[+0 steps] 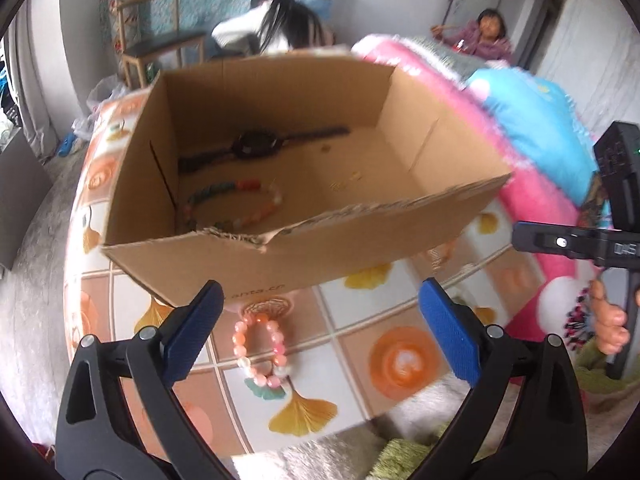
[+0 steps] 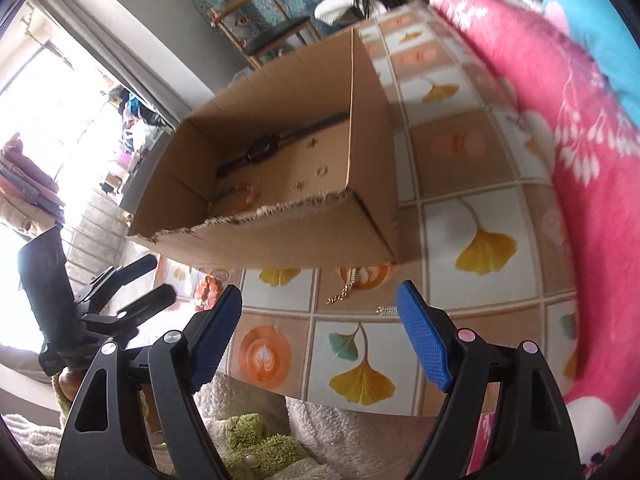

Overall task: Organize jewelry
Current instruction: 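Move both tools back out of the box toward the table, then move the open right tool down to the small silver spring charm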

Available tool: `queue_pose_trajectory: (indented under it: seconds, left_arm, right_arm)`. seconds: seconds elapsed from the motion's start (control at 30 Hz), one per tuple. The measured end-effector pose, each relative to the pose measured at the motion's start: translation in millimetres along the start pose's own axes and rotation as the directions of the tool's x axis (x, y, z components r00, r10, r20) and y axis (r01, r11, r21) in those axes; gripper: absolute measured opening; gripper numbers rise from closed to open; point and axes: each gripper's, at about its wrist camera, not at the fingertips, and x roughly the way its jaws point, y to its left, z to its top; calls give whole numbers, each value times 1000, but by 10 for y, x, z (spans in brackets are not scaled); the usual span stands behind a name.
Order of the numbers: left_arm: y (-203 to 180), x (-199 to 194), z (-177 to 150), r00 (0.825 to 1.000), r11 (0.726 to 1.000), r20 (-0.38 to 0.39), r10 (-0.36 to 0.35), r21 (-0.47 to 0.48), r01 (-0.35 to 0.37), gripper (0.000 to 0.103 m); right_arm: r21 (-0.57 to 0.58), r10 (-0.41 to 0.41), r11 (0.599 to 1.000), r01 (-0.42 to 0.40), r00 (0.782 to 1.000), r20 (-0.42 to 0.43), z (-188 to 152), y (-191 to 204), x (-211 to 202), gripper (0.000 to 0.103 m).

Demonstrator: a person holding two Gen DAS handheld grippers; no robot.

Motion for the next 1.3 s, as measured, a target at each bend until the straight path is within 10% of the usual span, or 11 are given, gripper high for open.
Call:
queue_pose_trajectory:
  seconds: [0.77,1.07,1.3]
  left_arm:
    - [189,315,228,1000,997,21,16,-70,-15,95]
    - [-143,394,-5,999,999,-14,-37,-13,36,95]
    - [-514,701,-280,993,991,-99,68,125,-55,95]
  right_arm:
    - [22,55,998,-56,997,45,323,30,355,44]
    - [7,-187,982,187,980,62,-22,-146,223,45]
    - [34,-320,947,319,946,48,-176,-317,239,69]
